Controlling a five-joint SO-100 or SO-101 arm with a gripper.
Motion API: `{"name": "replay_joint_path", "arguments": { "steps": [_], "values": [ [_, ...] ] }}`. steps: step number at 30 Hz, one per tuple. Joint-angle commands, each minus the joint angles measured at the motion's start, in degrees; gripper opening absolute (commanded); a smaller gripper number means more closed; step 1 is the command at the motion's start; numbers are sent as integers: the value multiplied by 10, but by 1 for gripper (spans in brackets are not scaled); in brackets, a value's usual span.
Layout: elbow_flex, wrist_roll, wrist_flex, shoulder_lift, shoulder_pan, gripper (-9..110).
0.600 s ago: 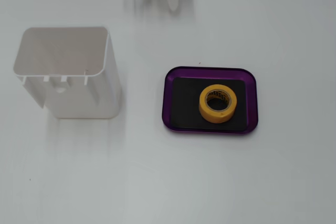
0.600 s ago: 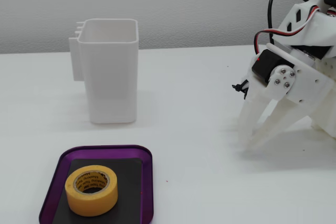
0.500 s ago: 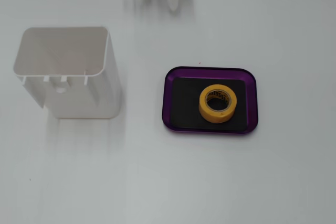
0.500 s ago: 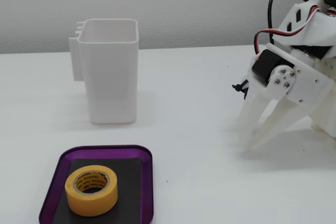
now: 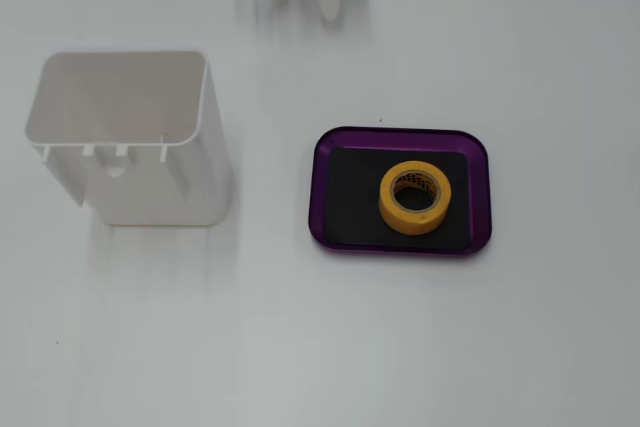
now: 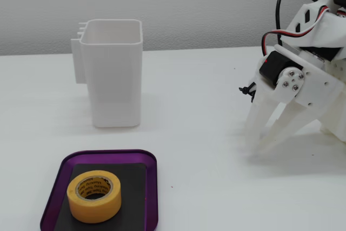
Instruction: Remove the yellow tape from the box.
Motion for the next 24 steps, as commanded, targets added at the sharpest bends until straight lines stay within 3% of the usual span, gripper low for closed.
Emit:
{"name": "replay_joint_path", "arguments": {
  "steps": [1, 13, 17, 24],
  "values": [
    [4, -3, -5, 39, -2, 0],
    [-4, -13, -58, 39, 4, 0],
    [-34, -142, -105, 25, 4, 0],
    [-179, -183, -107, -160, -4, 1]
  ]
}}
